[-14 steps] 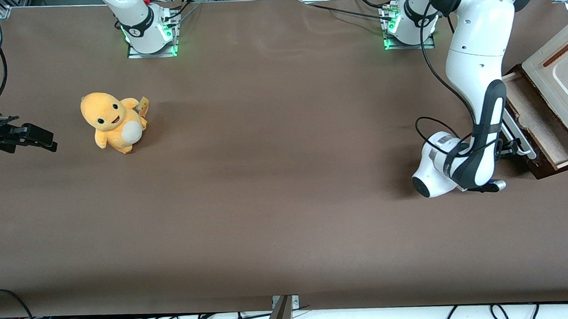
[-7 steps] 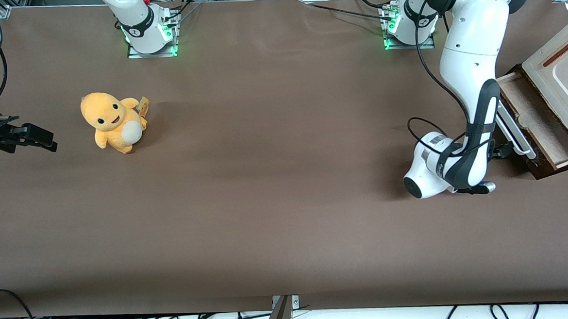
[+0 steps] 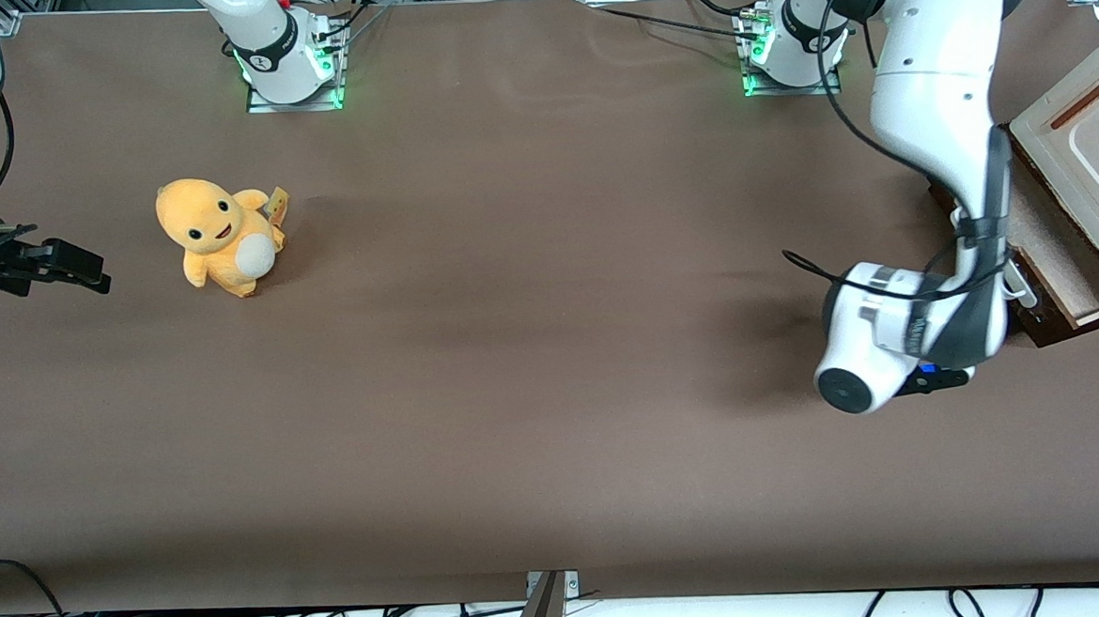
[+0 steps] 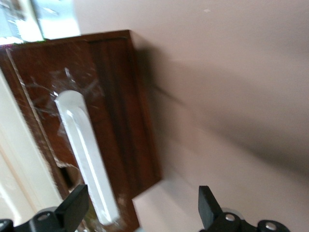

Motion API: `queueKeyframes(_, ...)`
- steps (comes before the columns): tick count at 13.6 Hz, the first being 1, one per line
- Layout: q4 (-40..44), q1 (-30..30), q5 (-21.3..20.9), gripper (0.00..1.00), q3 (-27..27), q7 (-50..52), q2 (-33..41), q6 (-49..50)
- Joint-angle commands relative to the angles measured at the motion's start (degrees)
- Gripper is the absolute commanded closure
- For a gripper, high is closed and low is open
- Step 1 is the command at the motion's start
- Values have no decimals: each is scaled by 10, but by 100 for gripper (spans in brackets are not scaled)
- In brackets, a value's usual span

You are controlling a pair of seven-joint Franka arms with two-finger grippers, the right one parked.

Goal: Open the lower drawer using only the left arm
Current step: 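Open the left gripper and release the handle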

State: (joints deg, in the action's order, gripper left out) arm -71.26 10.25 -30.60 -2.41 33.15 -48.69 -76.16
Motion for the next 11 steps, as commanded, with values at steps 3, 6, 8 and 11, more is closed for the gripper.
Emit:
queueKeyframes(3, 54, -50, 172, 0, 5, -20, 47, -1)
queueKeyframes(6, 66, -69, 255, 0, 5, -68, 89, -20)
queueKeyframes(8, 66, -88, 294, 0, 5, -127, 114, -30)
queueKeyframes(11, 53, -100, 298, 0, 5, -164, 147, -42)
